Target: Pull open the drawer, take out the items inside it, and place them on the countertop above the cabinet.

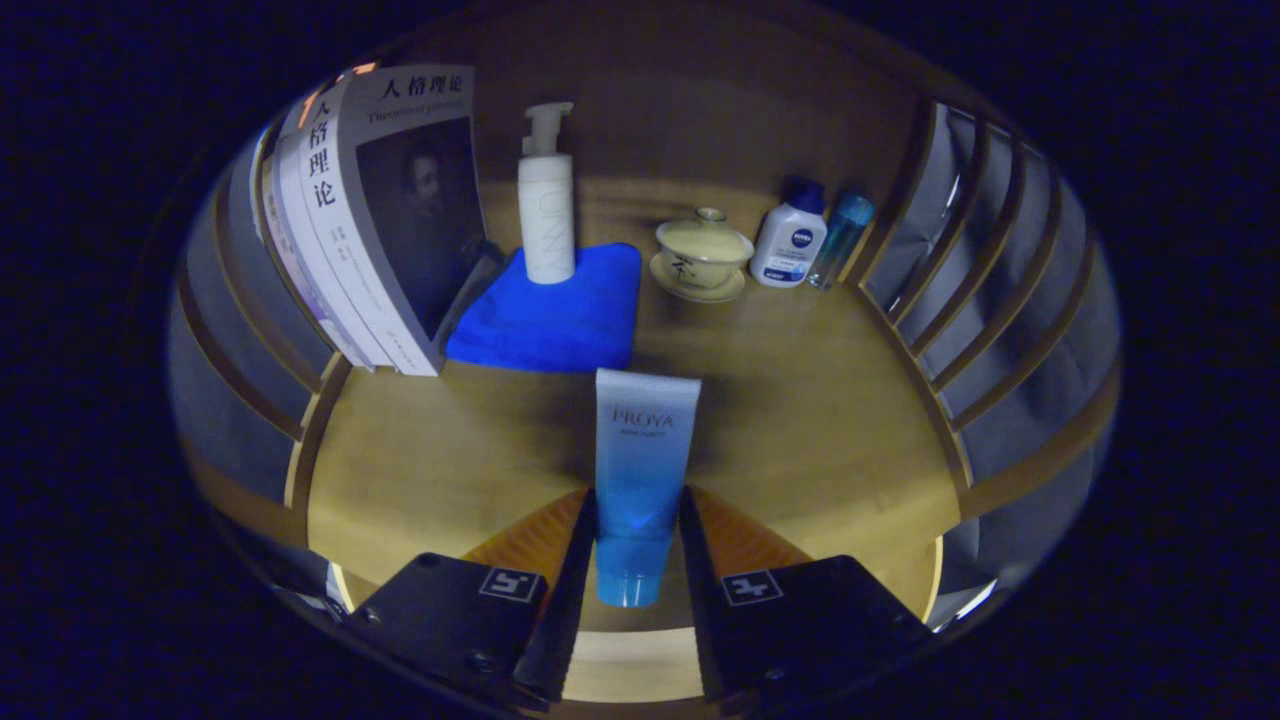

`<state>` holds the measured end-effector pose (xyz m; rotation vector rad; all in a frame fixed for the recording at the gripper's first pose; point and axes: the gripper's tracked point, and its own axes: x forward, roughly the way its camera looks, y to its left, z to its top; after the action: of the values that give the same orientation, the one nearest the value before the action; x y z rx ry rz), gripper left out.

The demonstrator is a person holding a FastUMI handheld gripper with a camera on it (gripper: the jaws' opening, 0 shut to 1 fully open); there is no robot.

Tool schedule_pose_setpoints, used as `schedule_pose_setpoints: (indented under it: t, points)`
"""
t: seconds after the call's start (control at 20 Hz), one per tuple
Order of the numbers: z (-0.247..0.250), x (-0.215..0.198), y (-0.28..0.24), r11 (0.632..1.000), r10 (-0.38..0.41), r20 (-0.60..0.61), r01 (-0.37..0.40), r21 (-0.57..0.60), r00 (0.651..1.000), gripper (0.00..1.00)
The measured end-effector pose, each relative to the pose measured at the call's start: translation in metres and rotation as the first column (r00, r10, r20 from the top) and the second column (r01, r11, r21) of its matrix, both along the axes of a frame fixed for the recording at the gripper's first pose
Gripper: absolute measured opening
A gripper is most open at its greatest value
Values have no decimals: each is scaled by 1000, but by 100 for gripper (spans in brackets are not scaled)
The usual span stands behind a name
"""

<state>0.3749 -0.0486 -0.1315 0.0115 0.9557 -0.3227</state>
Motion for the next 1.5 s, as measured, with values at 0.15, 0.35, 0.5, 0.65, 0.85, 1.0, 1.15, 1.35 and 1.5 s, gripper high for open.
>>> schedule_pose_setpoints:
  t: [0.15,0.35,0.5,0.65,0.85,1.0,1.15,1.35,1.5]
  points:
    - [10,-8,5,1000,14,23,-14,7,1000,54]
    - [21,-36,23,993,115,32,-115,6,993,74]
    - [37,-58,41,988,147,68,-149,34,987,76]
    - [47,-88,54,977,209,100,-212,23,973,77]
    - [49,-131,75,959,278,172,-283,4,945,78]
    - [42,-166,84,952,296,220,-305,9,930,79]
    - [45,-188,86,951,300,297,-308,-20,906,78]
    - [71,-219,86,955,288,457,-288,-72,841,79]
    - [85,-244,83,956,285,554,-276,-101,782,87]
